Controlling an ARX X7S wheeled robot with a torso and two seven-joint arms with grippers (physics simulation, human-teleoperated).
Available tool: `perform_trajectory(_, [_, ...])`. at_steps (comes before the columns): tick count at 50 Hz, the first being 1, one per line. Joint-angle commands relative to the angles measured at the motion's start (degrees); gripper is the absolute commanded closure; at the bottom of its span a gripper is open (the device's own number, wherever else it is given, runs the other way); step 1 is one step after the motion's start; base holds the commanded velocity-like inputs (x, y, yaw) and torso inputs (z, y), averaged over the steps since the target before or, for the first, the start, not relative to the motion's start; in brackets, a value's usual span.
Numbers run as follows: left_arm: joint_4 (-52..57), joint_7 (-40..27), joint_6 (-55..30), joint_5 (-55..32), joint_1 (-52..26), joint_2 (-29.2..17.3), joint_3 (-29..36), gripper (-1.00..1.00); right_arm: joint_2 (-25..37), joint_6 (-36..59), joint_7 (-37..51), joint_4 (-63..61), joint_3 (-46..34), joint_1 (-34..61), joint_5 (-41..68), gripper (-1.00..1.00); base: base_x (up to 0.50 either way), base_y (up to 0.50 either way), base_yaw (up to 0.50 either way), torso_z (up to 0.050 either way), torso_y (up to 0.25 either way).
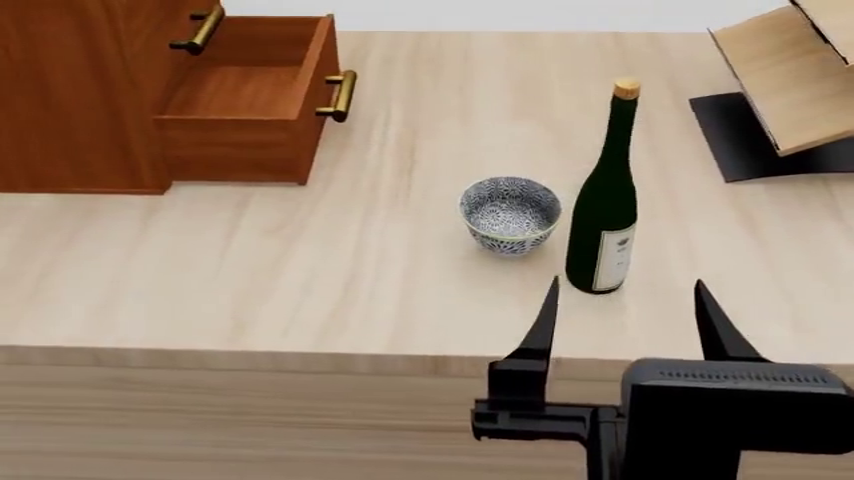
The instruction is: Put the bowl in the bottom drawer of the cabinet.
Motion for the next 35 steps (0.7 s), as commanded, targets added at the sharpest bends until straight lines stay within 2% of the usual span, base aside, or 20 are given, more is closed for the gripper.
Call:
perform_trajectory(1, [-0.1, -0.6, 0.5, -0.2, 0.3, -0.2, 0.2, -1.0, 0.2, -0.9, 0.0, 0.3, -0.1, -0.7, 0.3, -1.0, 0.0, 0.5, 0.0, 0.0, 0.0])
perform_trajectory(35, [-0.5, -1.8, 2.1, -0.2, 0.7, -1.1, 2.2, -1.0, 0.8, -1.8, 0.2, 0.7, -0.9, -1.3, 1.1, -1.0, 0.0, 0.5, 0.0, 0.0, 0.0])
